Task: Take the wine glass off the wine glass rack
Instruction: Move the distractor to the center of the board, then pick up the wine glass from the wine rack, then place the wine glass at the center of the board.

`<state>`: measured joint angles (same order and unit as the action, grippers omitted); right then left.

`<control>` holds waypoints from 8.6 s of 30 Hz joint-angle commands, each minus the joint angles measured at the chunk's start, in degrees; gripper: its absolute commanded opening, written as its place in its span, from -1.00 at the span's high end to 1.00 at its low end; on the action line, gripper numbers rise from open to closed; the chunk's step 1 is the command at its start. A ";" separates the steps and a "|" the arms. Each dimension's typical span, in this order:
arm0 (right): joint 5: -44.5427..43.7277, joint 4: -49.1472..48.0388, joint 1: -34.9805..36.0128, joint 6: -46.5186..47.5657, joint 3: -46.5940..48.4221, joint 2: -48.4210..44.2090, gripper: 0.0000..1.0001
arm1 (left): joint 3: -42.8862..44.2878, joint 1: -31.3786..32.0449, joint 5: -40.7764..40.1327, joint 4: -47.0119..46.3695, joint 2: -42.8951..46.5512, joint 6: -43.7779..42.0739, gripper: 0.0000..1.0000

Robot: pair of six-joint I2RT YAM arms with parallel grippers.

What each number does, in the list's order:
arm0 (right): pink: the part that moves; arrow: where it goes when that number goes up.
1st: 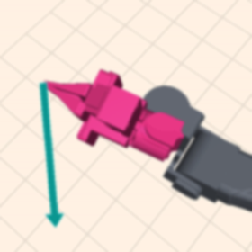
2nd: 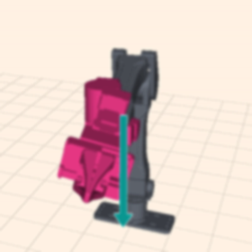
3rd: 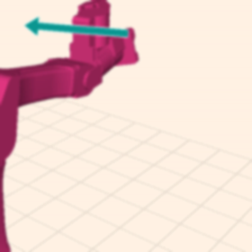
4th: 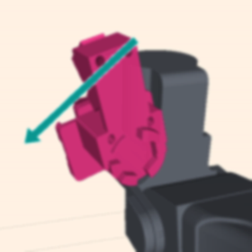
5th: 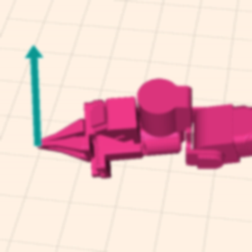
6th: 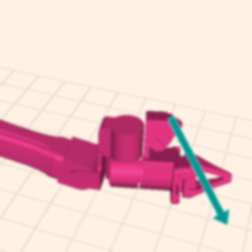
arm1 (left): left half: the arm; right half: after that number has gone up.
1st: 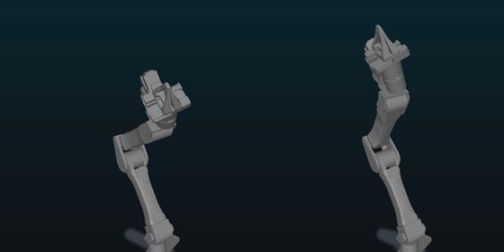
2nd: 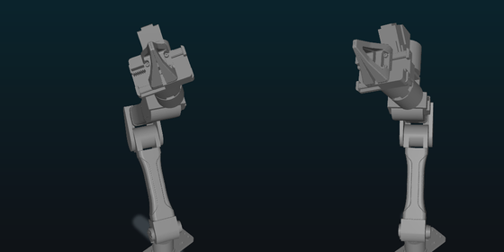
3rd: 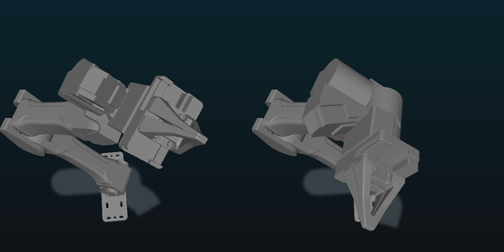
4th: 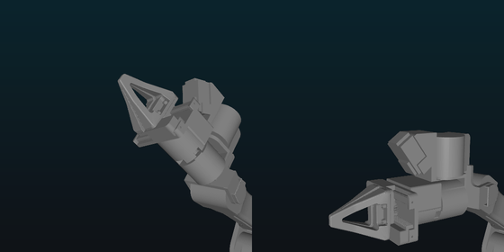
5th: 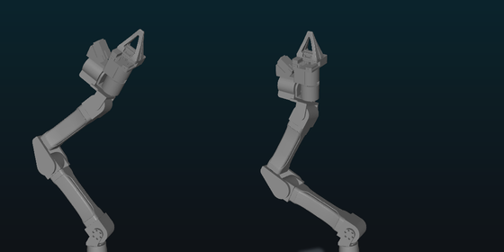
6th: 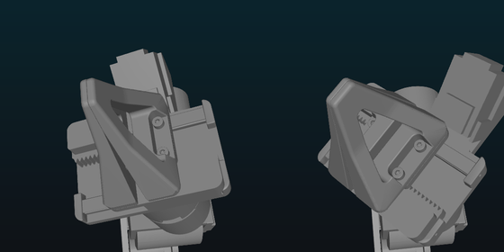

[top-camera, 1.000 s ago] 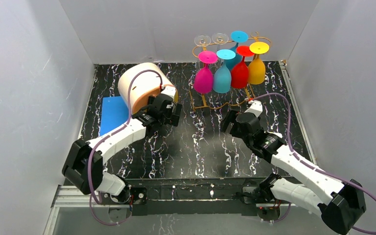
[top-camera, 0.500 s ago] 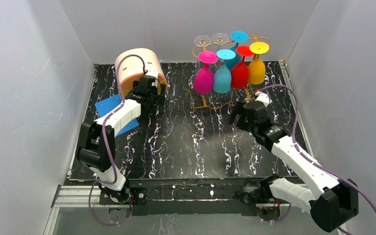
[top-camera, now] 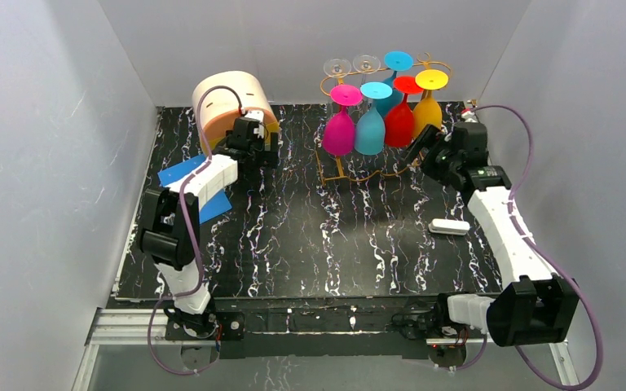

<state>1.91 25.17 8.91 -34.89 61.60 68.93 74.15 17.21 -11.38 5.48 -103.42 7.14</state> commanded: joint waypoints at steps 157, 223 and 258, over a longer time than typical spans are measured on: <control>46.24 -2.71 -8.50 -6.56 -0.35 -14.43 0.97 | -21.72 -0.92 41.24 12.42 57.24 25.70 -0.94; 39.36 -53.41 34.17 -12.91 -31.79 -14.93 -0.03 | -31.98 19.53 53.49 -13.76 48.22 28.82 1.00; 39.41 -63.23 34.29 -1.27 -38.95 -13.16 0.97 | -24.41 19.23 30.09 7.82 54.35 20.83 -0.97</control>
<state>38.85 -40.29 42.83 -45.65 22.59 55.11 44.47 36.64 30.37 3.01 -52.53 32.10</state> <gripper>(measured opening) 0.042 0.969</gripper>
